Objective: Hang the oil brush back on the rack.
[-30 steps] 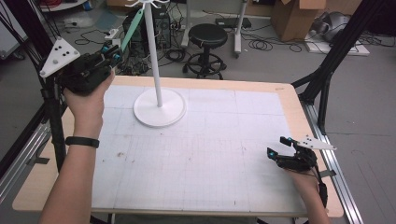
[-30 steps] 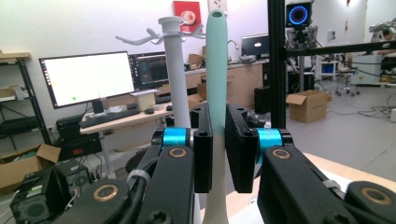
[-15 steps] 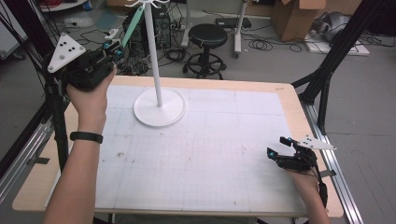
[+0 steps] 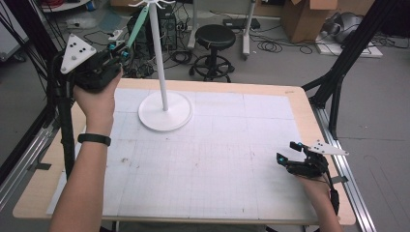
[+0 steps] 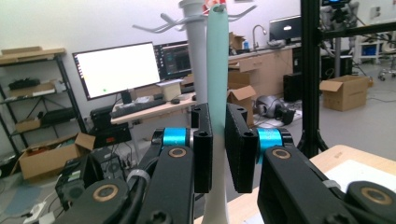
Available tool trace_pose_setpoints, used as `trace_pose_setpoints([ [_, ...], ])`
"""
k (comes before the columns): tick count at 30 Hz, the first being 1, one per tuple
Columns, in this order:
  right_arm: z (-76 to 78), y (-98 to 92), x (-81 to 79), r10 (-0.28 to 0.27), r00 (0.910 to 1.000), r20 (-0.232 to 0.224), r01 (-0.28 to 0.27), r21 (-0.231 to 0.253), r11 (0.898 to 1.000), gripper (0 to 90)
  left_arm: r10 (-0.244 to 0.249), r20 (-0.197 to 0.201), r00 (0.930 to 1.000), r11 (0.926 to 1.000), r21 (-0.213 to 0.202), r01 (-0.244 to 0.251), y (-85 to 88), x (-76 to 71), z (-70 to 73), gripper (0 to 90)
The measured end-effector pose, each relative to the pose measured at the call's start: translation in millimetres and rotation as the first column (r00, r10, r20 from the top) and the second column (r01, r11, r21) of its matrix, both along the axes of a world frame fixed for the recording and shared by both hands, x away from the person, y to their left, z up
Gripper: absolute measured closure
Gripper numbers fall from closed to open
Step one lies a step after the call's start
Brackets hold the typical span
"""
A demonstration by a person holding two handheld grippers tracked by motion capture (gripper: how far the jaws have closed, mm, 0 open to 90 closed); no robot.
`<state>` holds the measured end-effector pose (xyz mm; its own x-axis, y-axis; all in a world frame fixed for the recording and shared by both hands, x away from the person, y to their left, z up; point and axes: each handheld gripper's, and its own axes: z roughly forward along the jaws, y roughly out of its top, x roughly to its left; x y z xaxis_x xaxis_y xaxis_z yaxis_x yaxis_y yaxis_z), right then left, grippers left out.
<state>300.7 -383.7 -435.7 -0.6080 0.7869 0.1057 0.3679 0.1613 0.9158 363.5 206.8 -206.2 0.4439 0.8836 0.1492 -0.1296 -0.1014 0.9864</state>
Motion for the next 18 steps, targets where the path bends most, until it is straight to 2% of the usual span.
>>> trace_pose_setpoints([
  [7,0.0,-0.2,0.0,-0.001,1.0,-0.001,0.001,0.002,1.0,18.3,-0.001,-0.025,0.9997,0.9998,-0.021,0.0,4.2,8.5,-3.3,81.8],
  [18,-0.9,-1.0,-0.3,-0.004,1.0,-0.005,0.004,0.001,1.0,18.3,-0.014,-0.073,0.9973,0.9996,-0.024,0.012,1.6,19.5,-9.1,81.5],
])
